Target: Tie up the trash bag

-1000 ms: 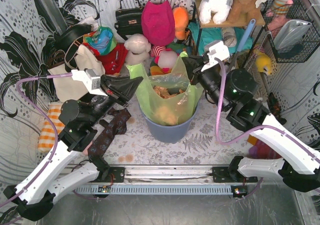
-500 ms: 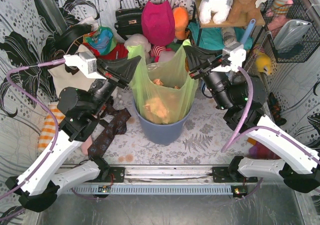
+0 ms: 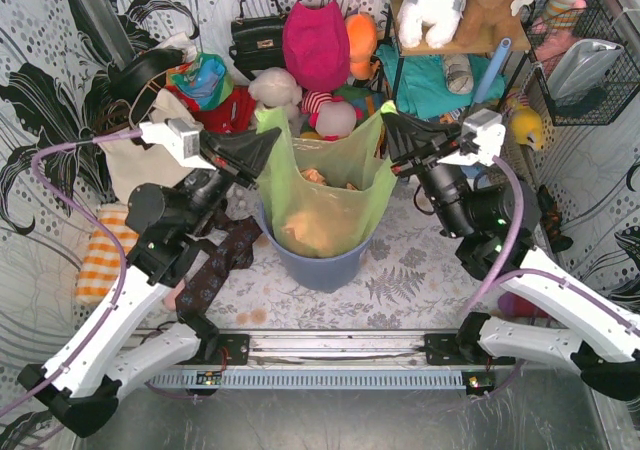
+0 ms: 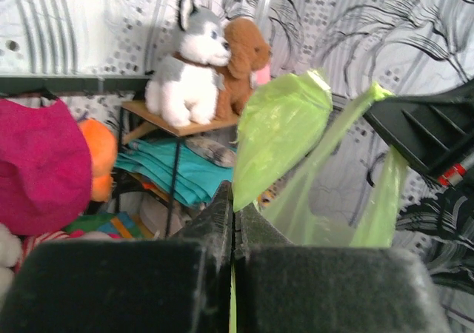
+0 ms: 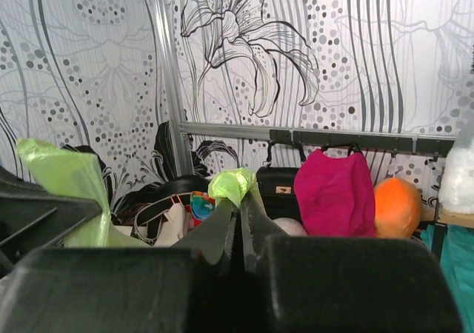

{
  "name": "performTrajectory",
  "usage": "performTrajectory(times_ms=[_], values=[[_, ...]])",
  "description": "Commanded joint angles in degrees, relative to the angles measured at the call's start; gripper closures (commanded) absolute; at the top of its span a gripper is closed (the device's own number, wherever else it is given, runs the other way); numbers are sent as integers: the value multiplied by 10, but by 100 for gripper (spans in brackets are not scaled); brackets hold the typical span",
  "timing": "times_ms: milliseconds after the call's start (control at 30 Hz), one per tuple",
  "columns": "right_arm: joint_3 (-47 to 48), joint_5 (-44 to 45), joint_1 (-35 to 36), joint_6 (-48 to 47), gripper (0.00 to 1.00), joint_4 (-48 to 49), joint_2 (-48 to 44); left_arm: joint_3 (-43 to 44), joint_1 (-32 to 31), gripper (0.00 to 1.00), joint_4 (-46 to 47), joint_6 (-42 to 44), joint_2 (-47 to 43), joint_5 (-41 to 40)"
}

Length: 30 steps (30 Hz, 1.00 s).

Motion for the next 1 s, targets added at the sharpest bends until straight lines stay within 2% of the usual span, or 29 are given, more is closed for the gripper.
performTrajectory(times_ms=[0, 200, 333, 467, 533, 700, 733, 867, 967], values=[[50, -9, 3, 5, 100, 43, 35, 53, 67, 100, 56, -43, 37, 64], [138, -59, 3, 6, 100, 29, 86, 114, 191, 100, 189, -194, 114, 235], [131, -72, 3, 22, 100, 32, 92, 119, 207, 100, 290, -300, 151, 348], [77, -82, 3, 48, 100, 43, 73, 67, 209, 100, 354, -356, 138, 408], [55, -85, 3, 61, 100, 37, 63, 29, 210, 100, 336, -346, 111, 405], [37, -83, 3, 73, 100, 9, 38, 7, 209, 99, 162, -237, 25, 331], [45, -83, 3, 72, 98, -4, 36, 11, 209, 98, 126, -220, 14, 314], [93, -103, 3, 58, 70, -68, 39, 41, 209, 84, 62, -176, -8, 274], [144, -119, 3, 32, 55, -133, 39, 74, 209, 67, 29, -150, -13, 263]])
